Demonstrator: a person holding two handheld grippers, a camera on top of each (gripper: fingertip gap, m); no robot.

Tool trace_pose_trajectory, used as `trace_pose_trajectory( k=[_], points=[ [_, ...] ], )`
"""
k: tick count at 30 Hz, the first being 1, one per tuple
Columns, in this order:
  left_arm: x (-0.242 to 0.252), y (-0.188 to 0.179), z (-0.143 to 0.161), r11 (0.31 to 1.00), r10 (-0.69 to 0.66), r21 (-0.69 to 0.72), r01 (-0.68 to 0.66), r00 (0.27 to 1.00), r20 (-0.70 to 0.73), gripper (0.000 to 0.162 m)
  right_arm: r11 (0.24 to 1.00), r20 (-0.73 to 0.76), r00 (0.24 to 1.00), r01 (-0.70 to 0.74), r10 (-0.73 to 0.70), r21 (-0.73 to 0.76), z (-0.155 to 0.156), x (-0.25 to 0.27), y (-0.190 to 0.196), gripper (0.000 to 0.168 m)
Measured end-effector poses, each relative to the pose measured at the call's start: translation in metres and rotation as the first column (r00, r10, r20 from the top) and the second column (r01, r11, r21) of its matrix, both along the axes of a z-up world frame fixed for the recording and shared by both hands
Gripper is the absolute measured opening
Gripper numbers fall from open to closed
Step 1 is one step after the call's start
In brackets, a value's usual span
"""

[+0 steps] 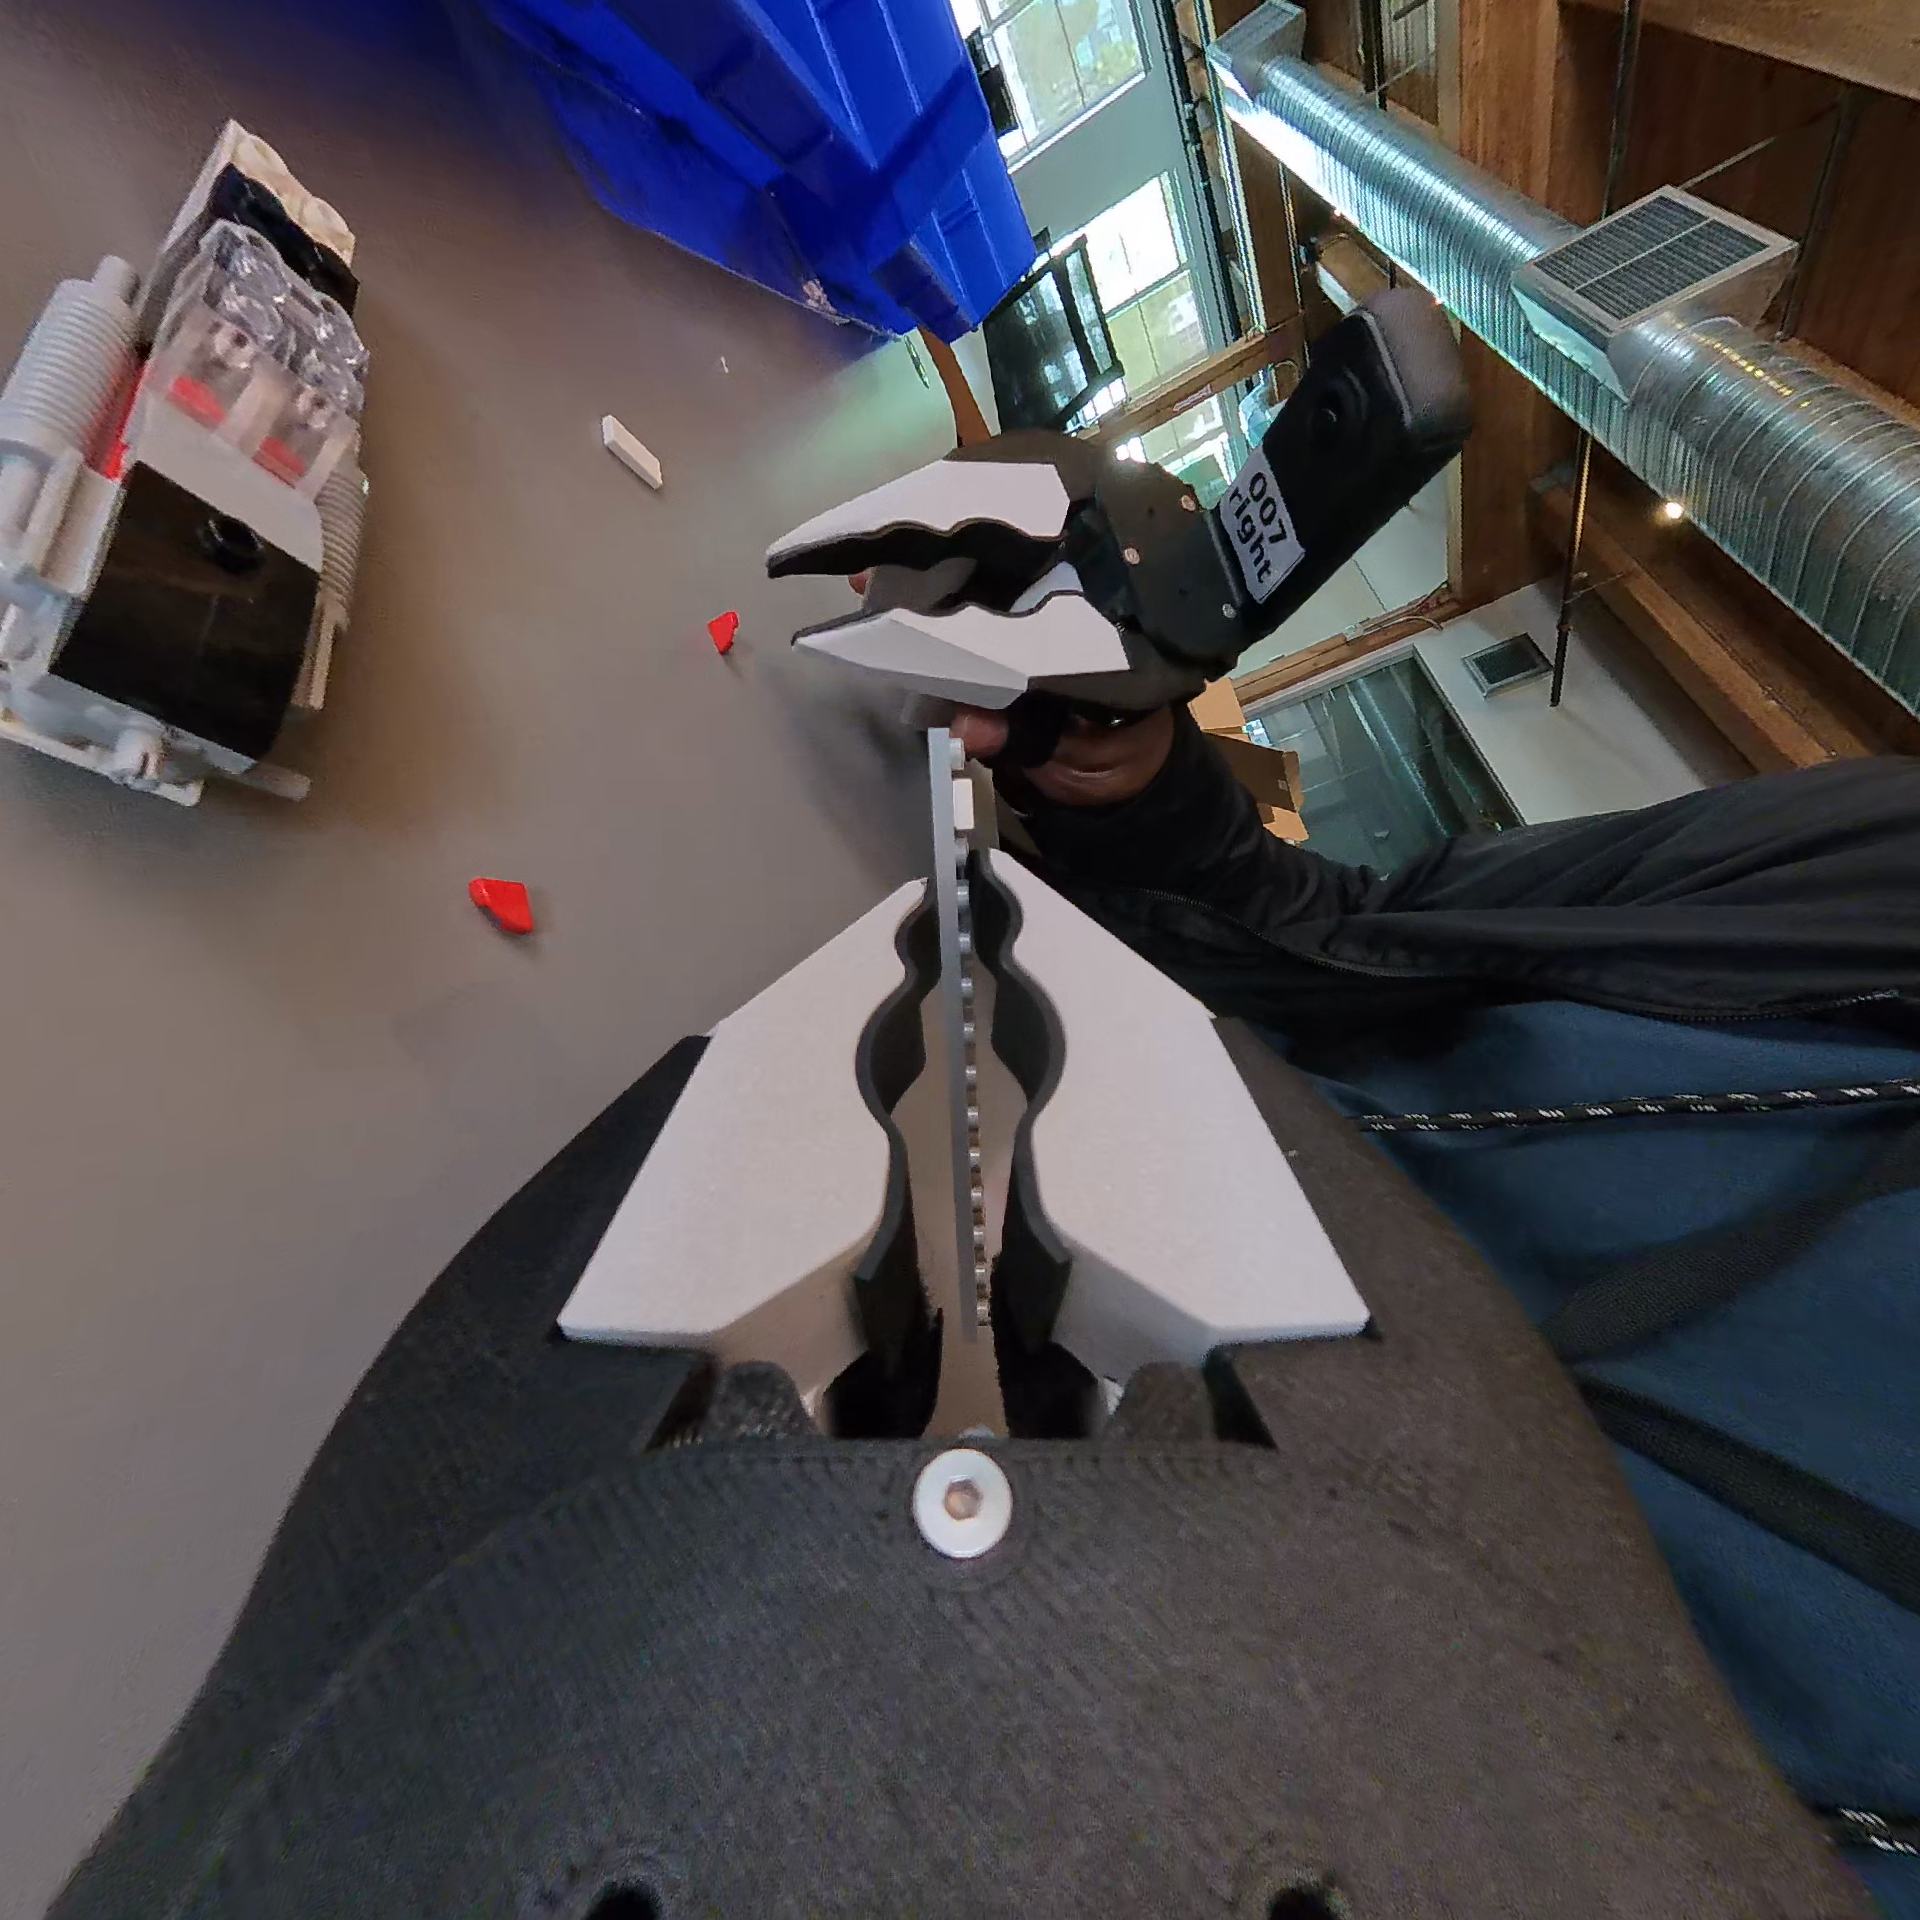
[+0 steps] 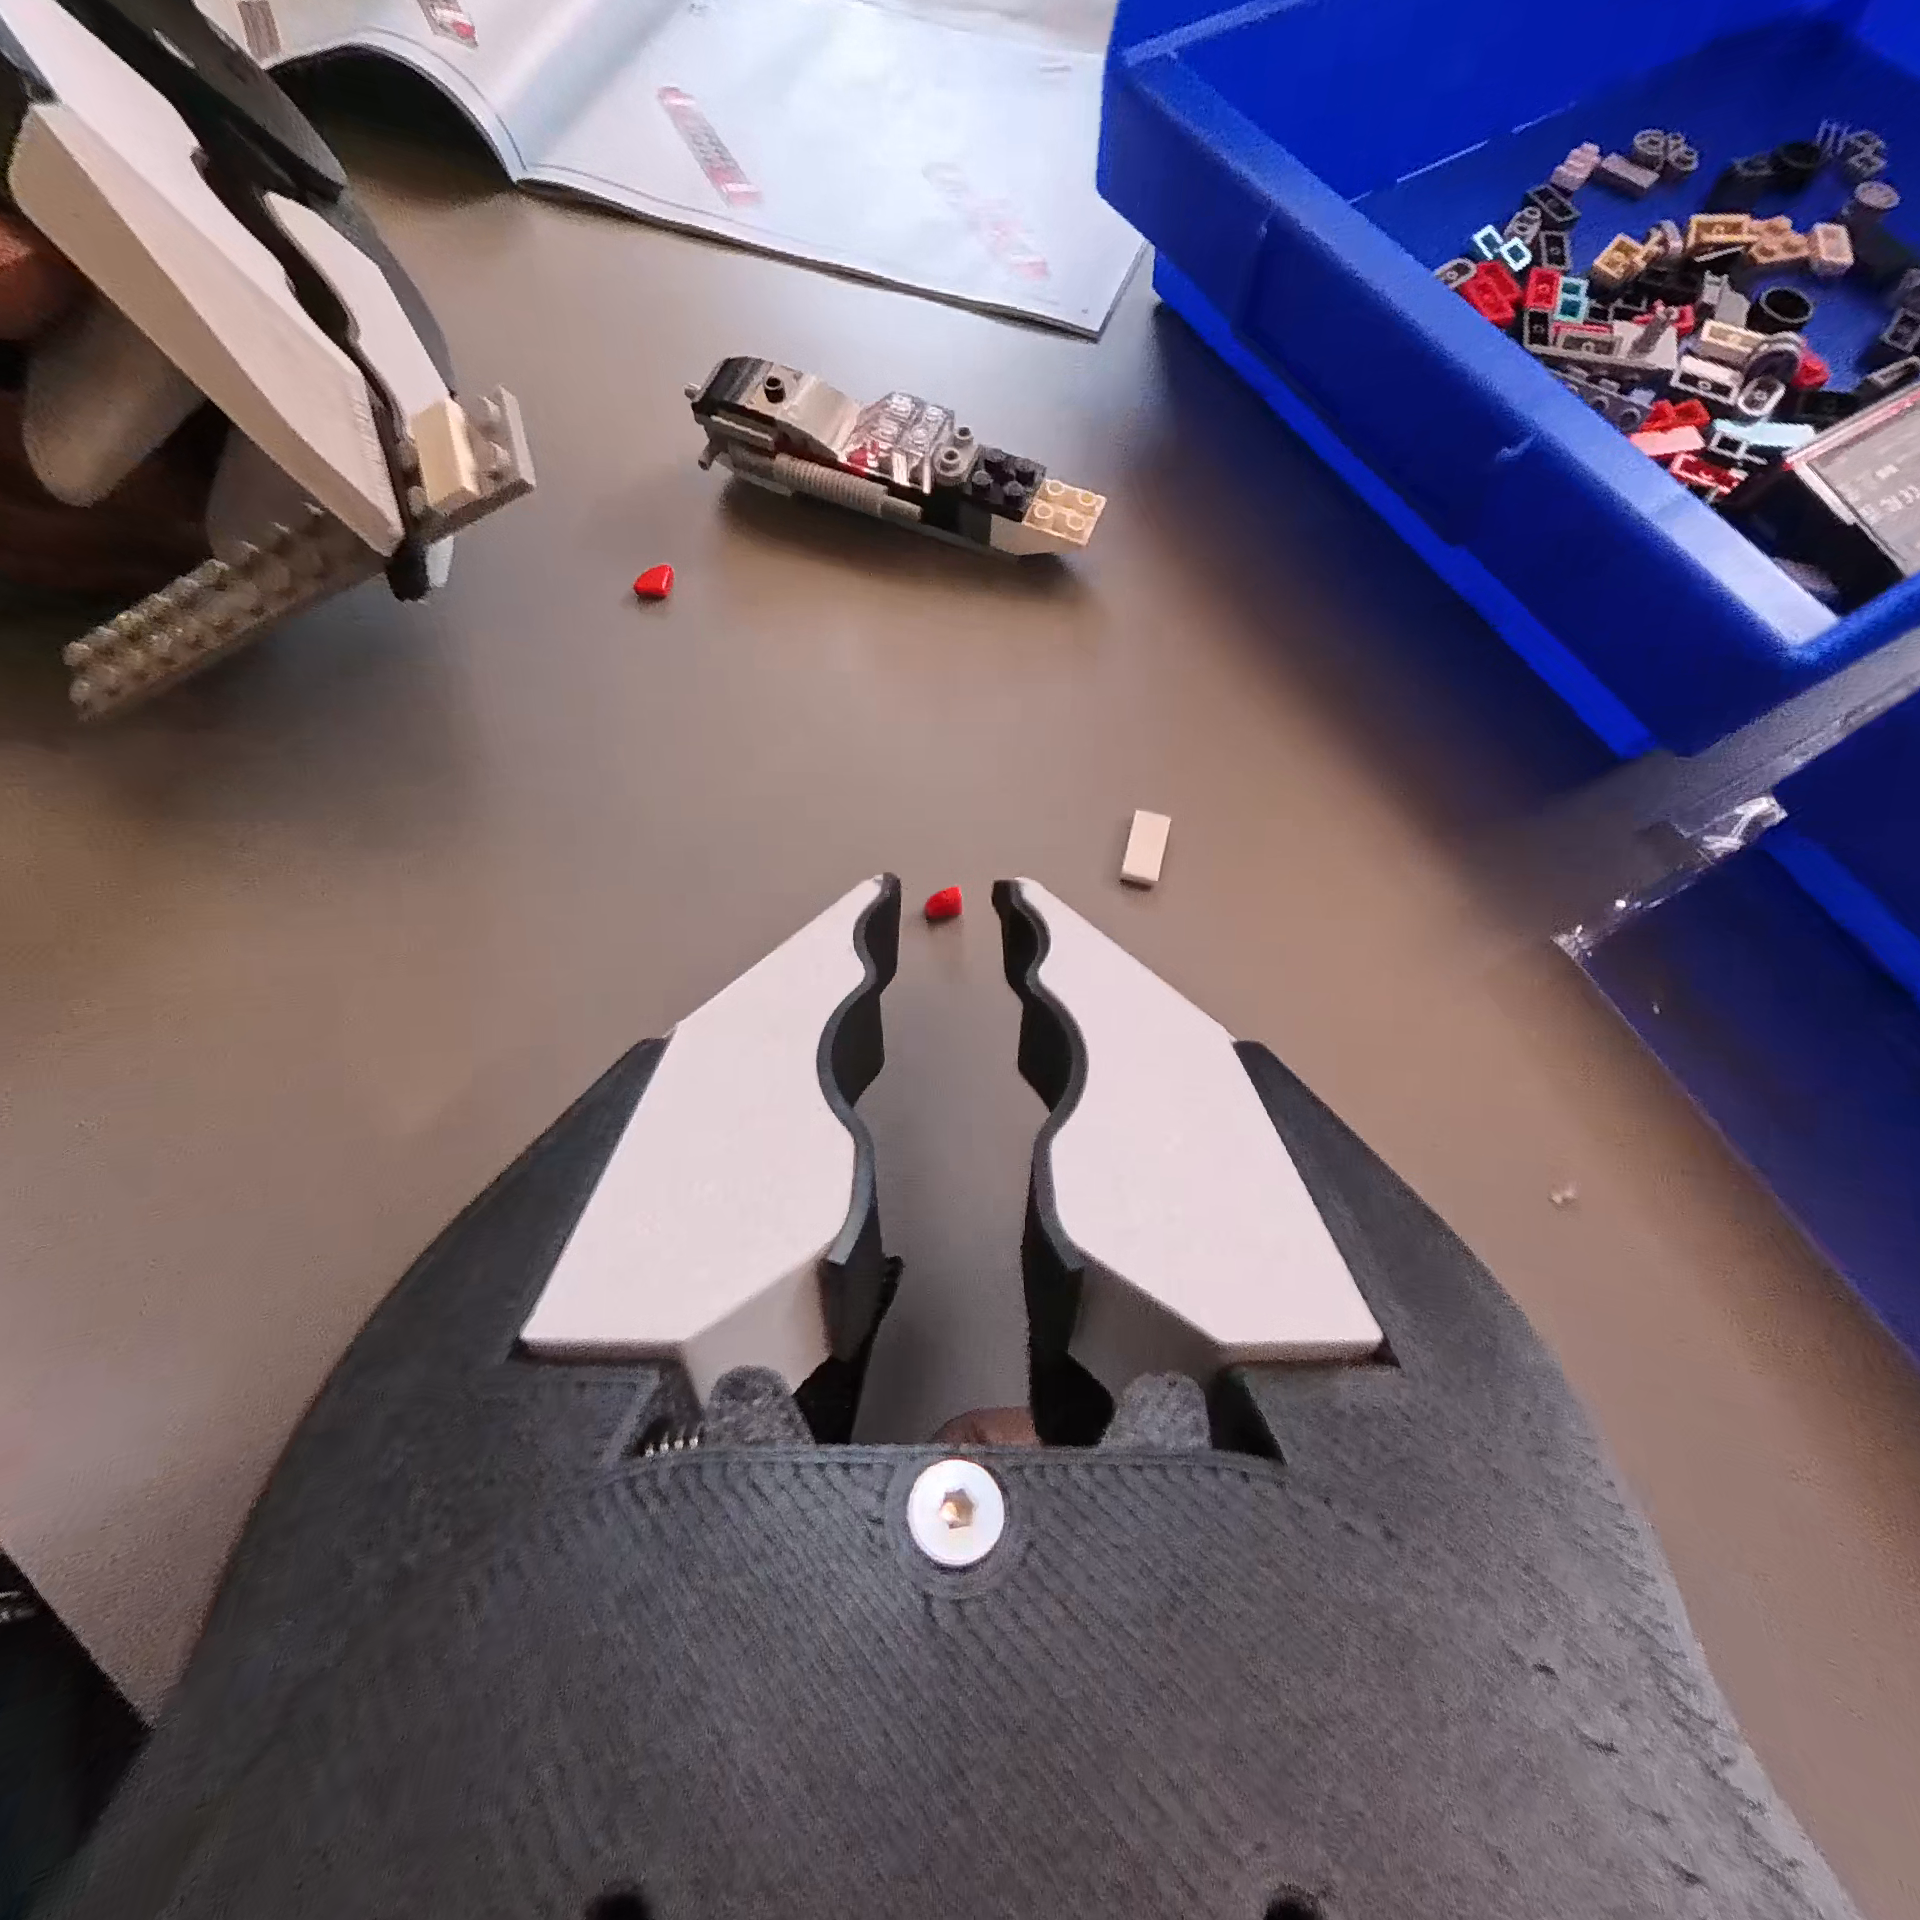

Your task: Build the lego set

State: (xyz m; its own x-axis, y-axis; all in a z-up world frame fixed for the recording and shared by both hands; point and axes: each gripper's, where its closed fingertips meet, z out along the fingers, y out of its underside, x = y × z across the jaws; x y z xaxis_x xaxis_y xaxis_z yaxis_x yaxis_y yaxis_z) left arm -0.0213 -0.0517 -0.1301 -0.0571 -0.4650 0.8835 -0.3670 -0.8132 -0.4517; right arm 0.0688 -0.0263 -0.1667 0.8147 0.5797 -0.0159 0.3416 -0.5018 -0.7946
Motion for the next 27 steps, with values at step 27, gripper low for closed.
trace_pose_trajectory(
  k=[27],
  points=[
    [0.001,-0.001,0.000,1.000,0.000,0.014,0.000,1.000,-0.002,0.006,0.998,-0.004,1.000,-0.006,0.006,0.068,0.006,-0.006,-0.002,0.019]
  ],
)
